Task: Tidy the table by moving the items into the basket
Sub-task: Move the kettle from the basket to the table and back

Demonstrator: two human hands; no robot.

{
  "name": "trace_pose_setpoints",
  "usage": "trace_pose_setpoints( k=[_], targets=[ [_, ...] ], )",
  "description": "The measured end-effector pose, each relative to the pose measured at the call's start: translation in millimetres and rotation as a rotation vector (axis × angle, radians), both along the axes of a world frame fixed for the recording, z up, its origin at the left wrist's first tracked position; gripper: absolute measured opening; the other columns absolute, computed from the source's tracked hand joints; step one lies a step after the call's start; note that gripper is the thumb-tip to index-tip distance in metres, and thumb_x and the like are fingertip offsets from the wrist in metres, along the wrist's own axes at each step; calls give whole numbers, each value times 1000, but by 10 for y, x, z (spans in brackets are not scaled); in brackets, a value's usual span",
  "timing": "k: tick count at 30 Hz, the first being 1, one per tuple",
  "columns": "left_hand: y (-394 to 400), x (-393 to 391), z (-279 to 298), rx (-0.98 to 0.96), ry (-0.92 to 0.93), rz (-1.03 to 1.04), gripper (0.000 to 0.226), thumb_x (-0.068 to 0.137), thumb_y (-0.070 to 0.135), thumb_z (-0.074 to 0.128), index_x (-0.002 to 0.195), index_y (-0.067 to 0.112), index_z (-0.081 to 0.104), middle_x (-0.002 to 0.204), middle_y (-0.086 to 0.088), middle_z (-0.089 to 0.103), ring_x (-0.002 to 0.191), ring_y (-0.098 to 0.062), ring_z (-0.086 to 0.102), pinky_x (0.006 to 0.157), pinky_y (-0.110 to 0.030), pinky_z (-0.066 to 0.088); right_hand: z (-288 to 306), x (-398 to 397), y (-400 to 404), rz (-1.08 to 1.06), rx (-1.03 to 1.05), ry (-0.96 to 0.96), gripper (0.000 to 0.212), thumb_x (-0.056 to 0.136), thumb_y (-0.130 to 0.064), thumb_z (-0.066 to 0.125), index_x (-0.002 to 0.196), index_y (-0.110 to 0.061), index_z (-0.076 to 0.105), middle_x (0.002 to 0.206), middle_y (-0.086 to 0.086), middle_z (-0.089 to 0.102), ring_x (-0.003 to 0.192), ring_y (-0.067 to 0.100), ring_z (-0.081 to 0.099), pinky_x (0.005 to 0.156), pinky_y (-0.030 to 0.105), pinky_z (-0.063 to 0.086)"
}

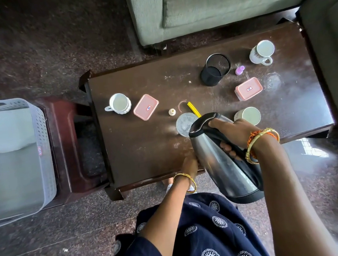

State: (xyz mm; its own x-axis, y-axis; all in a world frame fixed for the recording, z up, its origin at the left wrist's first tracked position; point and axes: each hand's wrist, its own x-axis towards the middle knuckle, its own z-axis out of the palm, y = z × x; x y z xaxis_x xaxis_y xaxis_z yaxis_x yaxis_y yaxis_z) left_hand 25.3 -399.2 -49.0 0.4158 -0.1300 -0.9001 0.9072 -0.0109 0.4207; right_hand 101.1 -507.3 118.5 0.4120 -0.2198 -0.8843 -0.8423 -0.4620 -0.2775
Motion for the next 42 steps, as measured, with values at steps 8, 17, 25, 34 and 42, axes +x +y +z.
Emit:
trace_pose_setpoints(
  k=[8, 17, 25, 34, 42],
  targets=[
    [91, 69, 12, 26, -8, -21, 40, 99, 28, 33, 76, 11, 61, 78, -14, 65, 73, -24, 62, 73, -34, 54, -25, -288, -195, -23, 92, -33, 56, 81, -53, 53, 52, -4, 57, 39, 8, 52, 30, 19, 42, 39, 19, 39],
    [156, 87, 31, 51, -33, -65, 54, 94, 55, 34, 87, 13, 68, 93, -18, 70, 81, -25, 68, 80, -37, 57, -336, -956, -460, -80, 55, -331, 61, 88, -37, 55, 32, -15, 49, 29, 0, 45, 28, 16, 39, 39, 21, 35],
    [362, 195, 297, 150, -70, -86, 73, 87, 69, 31, 109, 10, 67, 106, -17, 70, 92, -31, 68, 83, -46, 57, -471, -1156, -481, -169, 169, -384, 59, 65, -60, 60, 33, -12, 47, 28, 3, 41, 26, 15, 33, 34, 16, 25],
    [736, 56, 446, 229, -113, -21, 66, 78, 78, 34, 81, 24, 72, 92, -4, 74, 84, -21, 69, 76, -38, 58, -526, -1121, -272, -70, 333, -383, 62, 60, -65, 67, 40, -11, 47, 29, 1, 40, 26, 16, 31, 35, 16, 25],
    [1050, -53, 620, 33, -43, 277, 73, 53, 87, 43, 76, 27, 77, 81, -1, 76, 74, -16, 73, 61, -29, 58, -634, -969, 133, 30, 478, -378, 74, 61, -69, 70, 48, 1, 49, 33, 8, 43, 28, 18, 32, 36, 17, 27]
  ],
)
